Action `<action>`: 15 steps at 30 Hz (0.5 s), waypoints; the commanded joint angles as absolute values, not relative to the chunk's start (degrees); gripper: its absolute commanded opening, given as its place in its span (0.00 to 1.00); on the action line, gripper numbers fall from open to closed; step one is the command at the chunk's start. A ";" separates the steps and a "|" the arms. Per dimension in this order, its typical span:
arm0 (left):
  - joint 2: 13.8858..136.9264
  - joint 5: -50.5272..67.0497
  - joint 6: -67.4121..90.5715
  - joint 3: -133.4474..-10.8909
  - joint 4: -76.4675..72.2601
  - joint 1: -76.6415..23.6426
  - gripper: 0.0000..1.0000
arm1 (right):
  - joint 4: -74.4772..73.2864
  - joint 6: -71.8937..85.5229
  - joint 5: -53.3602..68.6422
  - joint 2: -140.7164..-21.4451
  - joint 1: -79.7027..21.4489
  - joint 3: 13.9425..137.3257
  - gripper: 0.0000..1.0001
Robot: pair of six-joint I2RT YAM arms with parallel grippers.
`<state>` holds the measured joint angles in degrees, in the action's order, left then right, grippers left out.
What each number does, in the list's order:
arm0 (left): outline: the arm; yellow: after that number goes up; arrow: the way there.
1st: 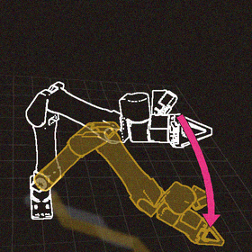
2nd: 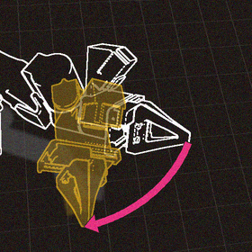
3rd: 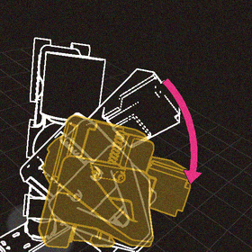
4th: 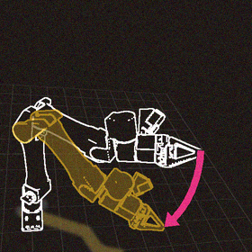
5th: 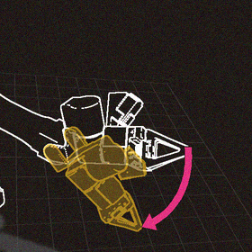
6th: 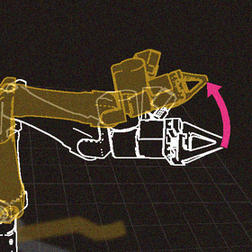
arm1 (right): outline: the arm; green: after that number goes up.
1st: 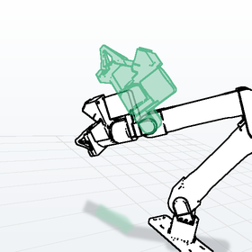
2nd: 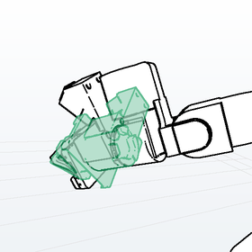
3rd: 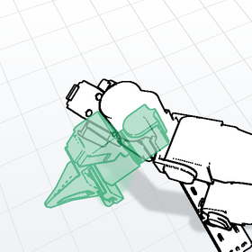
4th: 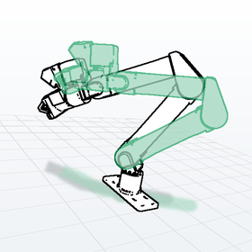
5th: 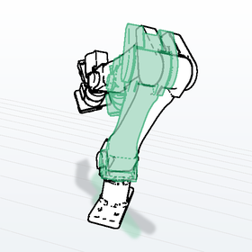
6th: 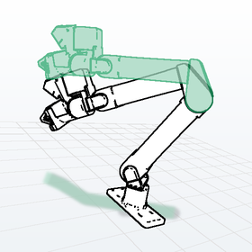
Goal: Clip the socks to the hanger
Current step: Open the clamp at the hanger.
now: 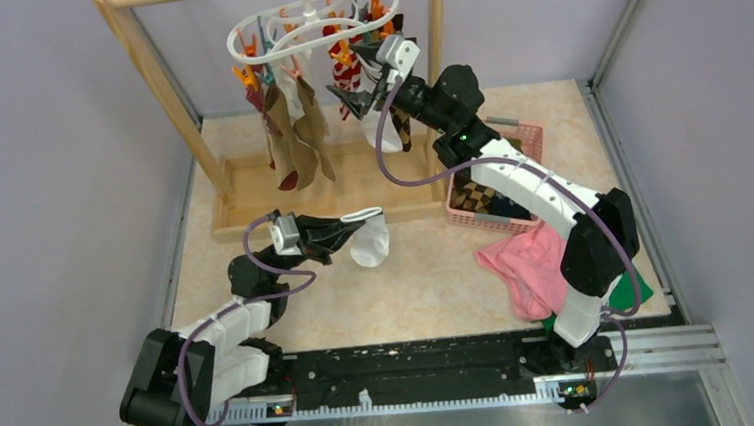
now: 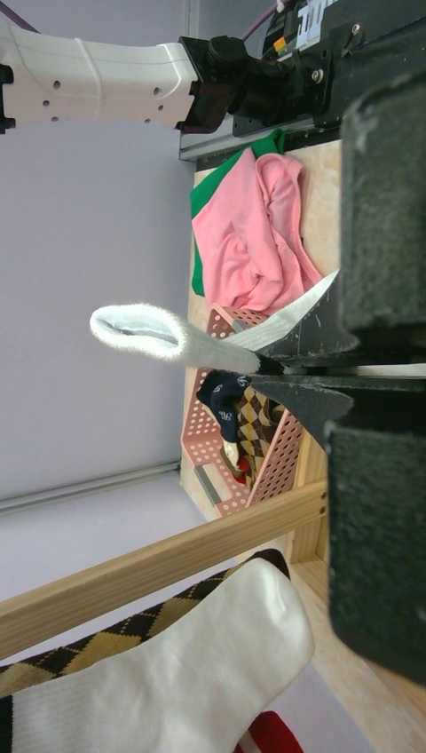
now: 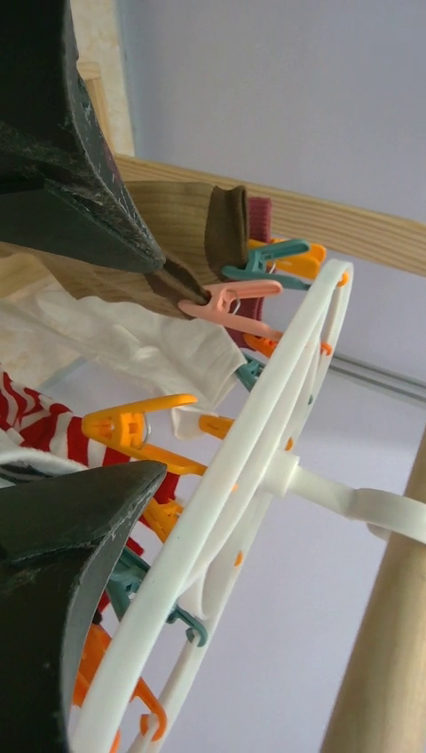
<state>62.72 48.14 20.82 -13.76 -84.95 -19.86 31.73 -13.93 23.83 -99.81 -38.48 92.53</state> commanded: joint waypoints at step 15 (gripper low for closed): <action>61.98 48.29 19.34 -13.45 -92.99 -19.55 0.01 | 35.32 -13.62 14.20 -103.81 -38.98 97.87 0.77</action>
<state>62.72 48.14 20.18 -13.76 -85.01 -19.86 32.14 -13.87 16.73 -102.10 -38.59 93.86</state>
